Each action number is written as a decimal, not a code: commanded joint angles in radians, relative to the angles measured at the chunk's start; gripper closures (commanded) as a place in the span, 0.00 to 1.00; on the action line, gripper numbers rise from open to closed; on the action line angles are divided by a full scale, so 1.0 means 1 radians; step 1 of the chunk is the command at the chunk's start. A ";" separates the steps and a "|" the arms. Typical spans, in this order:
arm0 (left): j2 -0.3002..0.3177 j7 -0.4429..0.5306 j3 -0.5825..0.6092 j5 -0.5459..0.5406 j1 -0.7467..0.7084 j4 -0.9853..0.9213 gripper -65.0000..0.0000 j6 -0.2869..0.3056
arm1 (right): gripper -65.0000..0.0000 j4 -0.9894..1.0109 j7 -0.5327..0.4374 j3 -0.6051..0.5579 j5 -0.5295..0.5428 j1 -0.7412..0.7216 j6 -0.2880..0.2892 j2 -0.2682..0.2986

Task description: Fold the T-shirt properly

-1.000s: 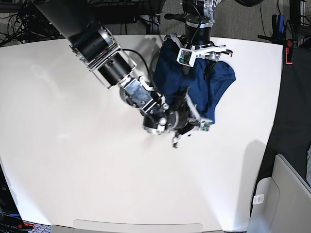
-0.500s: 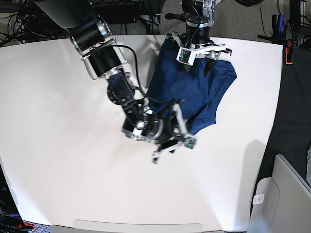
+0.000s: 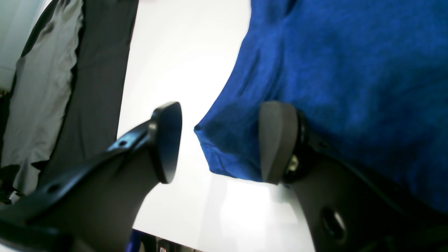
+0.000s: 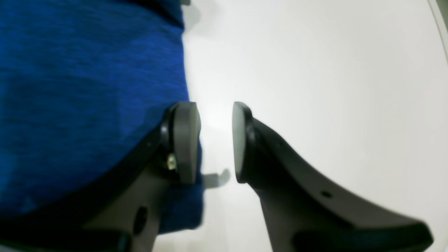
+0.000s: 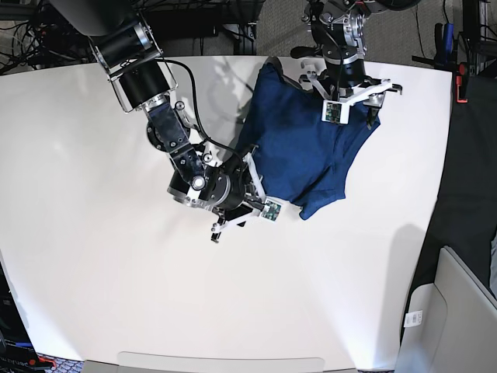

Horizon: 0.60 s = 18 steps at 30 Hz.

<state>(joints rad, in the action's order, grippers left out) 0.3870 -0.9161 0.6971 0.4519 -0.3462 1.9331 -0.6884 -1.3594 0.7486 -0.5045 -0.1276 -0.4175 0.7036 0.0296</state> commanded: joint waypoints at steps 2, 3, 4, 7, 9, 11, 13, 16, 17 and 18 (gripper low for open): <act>-0.024 0.016 0.000 0.018 -0.003 -0.014 0.48 -0.010 | 0.73 -0.019 -0.019 -0.001 0.010 -0.025 -0.005 -0.010; -0.033 0.016 0.000 0.018 -0.003 -0.031 0.48 -0.010 | 0.73 -0.019 -0.019 -0.003 0.010 -0.024 -0.005 -0.007; -0.043 0.019 0.000 0.018 0.000 -0.051 0.48 -0.010 | 0.73 -0.019 -0.019 -0.004 0.010 -0.014 -0.005 -0.006; -0.059 0.027 0.000 0.018 0.005 -0.111 0.48 -0.010 | 0.73 -0.027 -0.019 -0.003 0.010 0.022 -0.005 -0.003; -0.059 0.041 0.002 0.018 0.029 -0.131 0.48 -0.010 | 0.73 -0.055 -0.018 -0.004 0.010 0.059 -0.005 0.014; -0.059 0.068 0.002 0.018 0.052 -0.136 0.48 -0.010 | 0.73 -0.094 -0.018 -0.004 0.010 0.093 -0.005 0.031; -0.059 0.082 0.002 0.018 0.077 -0.156 0.48 -0.010 | 0.73 -0.131 0.009 -0.003 0.010 0.128 -0.005 0.037; -0.059 0.107 0.003 0.018 0.124 -0.220 0.48 -0.010 | 0.73 -0.208 0.088 -0.003 0.010 0.165 -0.005 0.059; -0.059 0.122 0.003 0.018 0.135 -0.242 0.48 -0.010 | 0.73 -0.231 0.102 0.000 0.010 0.179 -0.005 0.059; -0.059 0.147 0.003 0.018 0.147 -0.261 0.48 -0.010 | 0.73 -0.260 0.113 0.002 0.010 0.194 -0.005 0.060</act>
<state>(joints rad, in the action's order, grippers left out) 0.3264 -0.7826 0.7017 0.4599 -0.2047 1.6585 -0.6914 -1.5990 0.8768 -0.5049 -0.1295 -0.2062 0.6991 0.0967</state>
